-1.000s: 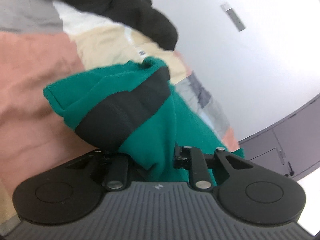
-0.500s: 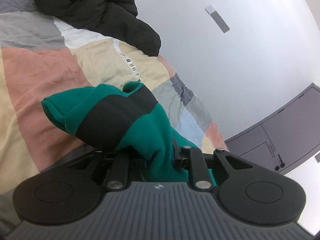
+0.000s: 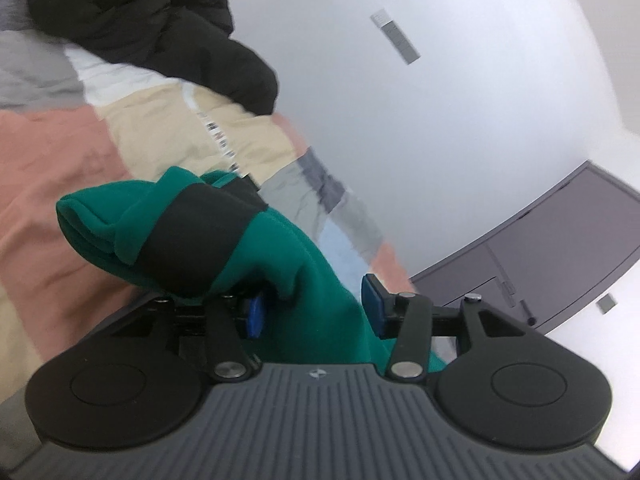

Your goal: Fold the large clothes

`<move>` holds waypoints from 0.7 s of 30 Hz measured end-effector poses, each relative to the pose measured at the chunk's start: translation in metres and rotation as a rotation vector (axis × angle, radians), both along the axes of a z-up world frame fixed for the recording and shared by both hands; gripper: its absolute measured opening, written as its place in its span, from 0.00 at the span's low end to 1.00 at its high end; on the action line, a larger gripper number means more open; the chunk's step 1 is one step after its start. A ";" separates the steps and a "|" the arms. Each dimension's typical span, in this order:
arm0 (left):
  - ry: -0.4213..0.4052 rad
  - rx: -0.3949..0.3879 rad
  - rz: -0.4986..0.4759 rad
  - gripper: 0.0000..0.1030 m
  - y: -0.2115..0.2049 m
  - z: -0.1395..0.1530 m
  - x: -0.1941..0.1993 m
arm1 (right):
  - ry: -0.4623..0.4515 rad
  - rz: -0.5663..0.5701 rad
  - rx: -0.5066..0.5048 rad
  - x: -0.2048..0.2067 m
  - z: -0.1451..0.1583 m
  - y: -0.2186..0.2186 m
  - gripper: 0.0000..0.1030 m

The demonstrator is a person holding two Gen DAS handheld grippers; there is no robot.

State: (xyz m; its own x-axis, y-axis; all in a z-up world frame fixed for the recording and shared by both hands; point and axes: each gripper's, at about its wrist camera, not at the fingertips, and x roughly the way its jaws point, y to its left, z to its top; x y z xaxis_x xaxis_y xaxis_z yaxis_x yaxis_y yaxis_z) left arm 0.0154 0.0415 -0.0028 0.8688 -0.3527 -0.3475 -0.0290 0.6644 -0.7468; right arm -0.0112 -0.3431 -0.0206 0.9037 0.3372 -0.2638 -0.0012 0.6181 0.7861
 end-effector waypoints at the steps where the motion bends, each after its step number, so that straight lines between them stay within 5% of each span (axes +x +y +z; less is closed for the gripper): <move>1: -0.019 -0.015 -0.014 0.57 0.001 0.002 0.004 | -0.007 -0.003 -0.006 0.006 0.004 0.000 0.58; 4: -0.073 -0.065 -0.051 0.61 0.004 0.004 0.019 | -0.007 -0.014 -0.053 0.031 0.015 0.002 0.58; 11: -0.180 -0.037 -0.124 0.66 -0.003 0.020 0.066 | 0.023 -0.047 -0.151 0.084 0.026 0.002 0.58; 18: -0.248 0.097 -0.100 0.66 -0.014 0.022 0.119 | 0.021 -0.050 -0.236 0.132 0.024 0.003 0.60; 21: -0.241 0.164 -0.054 0.67 -0.015 0.015 0.140 | -0.016 -0.058 -0.327 0.151 0.021 0.005 0.72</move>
State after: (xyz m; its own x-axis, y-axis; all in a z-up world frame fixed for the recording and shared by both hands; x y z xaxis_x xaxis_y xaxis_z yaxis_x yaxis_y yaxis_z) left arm 0.1552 0.0261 0.0119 0.9146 -0.3570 -0.1899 0.1749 0.7726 -0.6103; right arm 0.1396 -0.3380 0.0003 0.9239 0.1851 -0.3348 0.0302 0.8371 0.5462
